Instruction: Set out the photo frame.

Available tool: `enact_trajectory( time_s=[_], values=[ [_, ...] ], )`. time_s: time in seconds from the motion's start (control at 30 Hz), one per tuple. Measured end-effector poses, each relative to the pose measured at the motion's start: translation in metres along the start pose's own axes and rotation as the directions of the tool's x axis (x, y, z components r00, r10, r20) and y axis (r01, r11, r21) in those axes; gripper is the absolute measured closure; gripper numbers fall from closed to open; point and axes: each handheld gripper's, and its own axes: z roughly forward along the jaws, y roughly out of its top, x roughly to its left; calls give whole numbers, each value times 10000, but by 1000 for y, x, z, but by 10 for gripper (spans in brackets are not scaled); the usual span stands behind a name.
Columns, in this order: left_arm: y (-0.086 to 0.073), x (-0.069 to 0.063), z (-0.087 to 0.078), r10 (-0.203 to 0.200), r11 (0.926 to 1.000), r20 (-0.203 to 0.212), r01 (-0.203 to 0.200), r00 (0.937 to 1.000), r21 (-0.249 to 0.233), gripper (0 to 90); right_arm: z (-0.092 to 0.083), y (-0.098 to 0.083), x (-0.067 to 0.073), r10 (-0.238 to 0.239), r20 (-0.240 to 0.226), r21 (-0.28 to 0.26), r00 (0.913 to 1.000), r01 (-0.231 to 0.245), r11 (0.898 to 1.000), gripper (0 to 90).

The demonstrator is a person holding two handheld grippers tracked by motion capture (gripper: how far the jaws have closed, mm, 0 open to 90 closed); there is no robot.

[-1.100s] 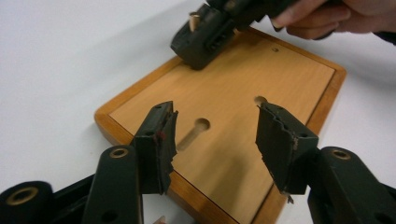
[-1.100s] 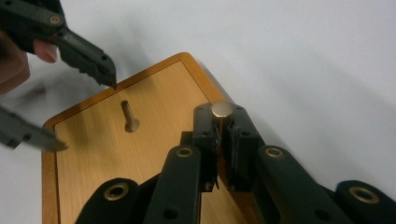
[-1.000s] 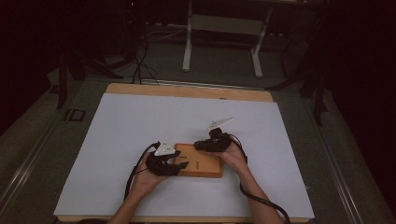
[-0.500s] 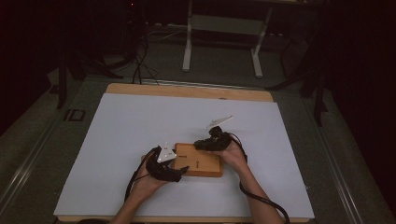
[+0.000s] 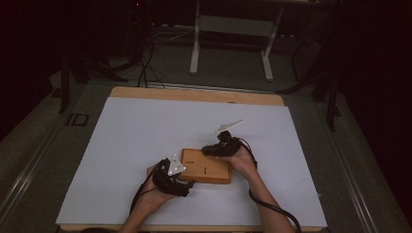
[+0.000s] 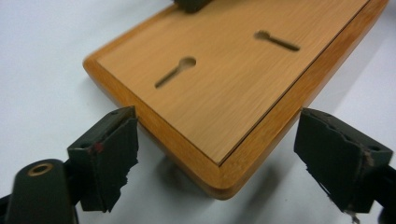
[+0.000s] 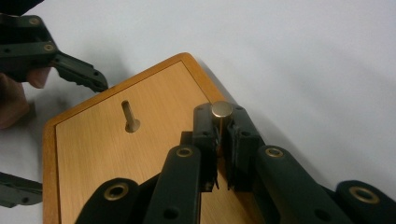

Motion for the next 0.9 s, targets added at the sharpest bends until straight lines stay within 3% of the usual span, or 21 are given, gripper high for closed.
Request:
enact_trajectory(
  time_s=[0.2,0.27,0.37,0.47,0.6,0.77,0.83,0.9],
  values=[
    [-2,0,5,76,9993,-123,-72,9999,355,103,0,1,0,78,6,73,10000,-78,9999,840],
    [-2,0,6,130,9989,-346,-115,9993,452,117,0,1,0,109,-7,93,9999,-109,9999,840],
    [-3,4,6,-211,9986,-88,215,9997,475,133,0,2,-2,188,-54,95,9998,-188,9998,840],
    [-3,1,3,290,9990,-432,-275,9986,339,180,0,2,-3,241,-69,54,9997,-241,9997,841],
    [-2,-4,2,851,9963,-959,-832,9918,237,196,0,2,-4,228,-126,10,9997,-228,9997,841],
    [-1,-6,1,1122,9937,-1194,-1115,9865,121,194,0,2,-3,202,-62,-2,9998,-202,9998,841],
    [0,-7,-1,1372,9902,-1357,-1396,9812,-87,203,0,3,0,-87,230,30,9997,87,10000,841],
    [0,-8,-2,1419,9894,-1375,-1448,9803,-113,209,0,4,4,-343,485,112,9982,338,9994,841]
  ],
)
